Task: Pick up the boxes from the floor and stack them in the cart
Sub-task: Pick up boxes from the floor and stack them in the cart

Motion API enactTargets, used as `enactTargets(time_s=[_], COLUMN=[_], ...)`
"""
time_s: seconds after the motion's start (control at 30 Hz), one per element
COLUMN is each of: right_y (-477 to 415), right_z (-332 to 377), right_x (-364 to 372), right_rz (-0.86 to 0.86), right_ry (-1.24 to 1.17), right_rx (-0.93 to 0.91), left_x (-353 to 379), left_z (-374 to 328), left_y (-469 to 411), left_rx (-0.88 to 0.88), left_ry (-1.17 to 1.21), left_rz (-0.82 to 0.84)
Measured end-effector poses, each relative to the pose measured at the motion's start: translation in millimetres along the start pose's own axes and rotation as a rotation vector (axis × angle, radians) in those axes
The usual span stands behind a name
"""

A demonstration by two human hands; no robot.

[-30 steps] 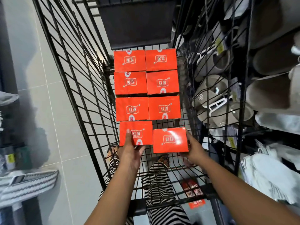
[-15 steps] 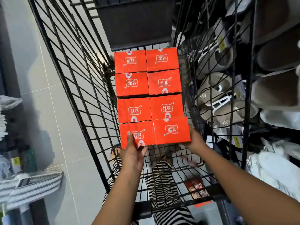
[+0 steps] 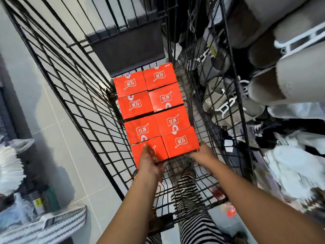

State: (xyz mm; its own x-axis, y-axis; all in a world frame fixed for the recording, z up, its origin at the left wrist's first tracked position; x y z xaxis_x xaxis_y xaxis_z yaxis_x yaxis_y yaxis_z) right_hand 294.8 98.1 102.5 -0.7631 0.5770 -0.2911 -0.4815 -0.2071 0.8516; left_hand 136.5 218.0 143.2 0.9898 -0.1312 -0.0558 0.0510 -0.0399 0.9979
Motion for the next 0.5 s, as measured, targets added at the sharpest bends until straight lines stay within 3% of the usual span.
enactTargets(time_s=[0.17,0.33,0.4,0.5], right_y=[13,18,29,59], right_z=[5,2,1,9], right_x=[17,18,18,14], right_rz=[0.138,-0.071,-0.169,-0.300], right_ry=[-0.234,-0.316,-0.339,-0.352], right_rx=[-0.020,-0.043,-0.015,-0.036], left_x=[35,12,6,12], left_z=[8,3,9,14], left_y=[21,-25,-58,-19], left_rx=[-0.008,0.081,0.062,0.011], left_ry=[-0.405,-0.719,-0.741,-0.833], left_rz=[0.119,-0.124,-0.116,-0.025])
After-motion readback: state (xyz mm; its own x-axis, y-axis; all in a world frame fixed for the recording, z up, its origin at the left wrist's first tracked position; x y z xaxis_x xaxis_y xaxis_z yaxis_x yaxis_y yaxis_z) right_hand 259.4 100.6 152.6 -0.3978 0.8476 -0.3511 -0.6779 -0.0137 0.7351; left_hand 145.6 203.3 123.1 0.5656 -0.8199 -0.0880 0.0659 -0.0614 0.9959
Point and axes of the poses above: each hand's wrist, its own y-axis away from the middle knuckle, its own x-axis out of the palm, z = x × y, the point moved 10 cm from there along -y, towards the middle knuckle, and after that the axes turned 11 degrees about -y, right-handed, at the moved point
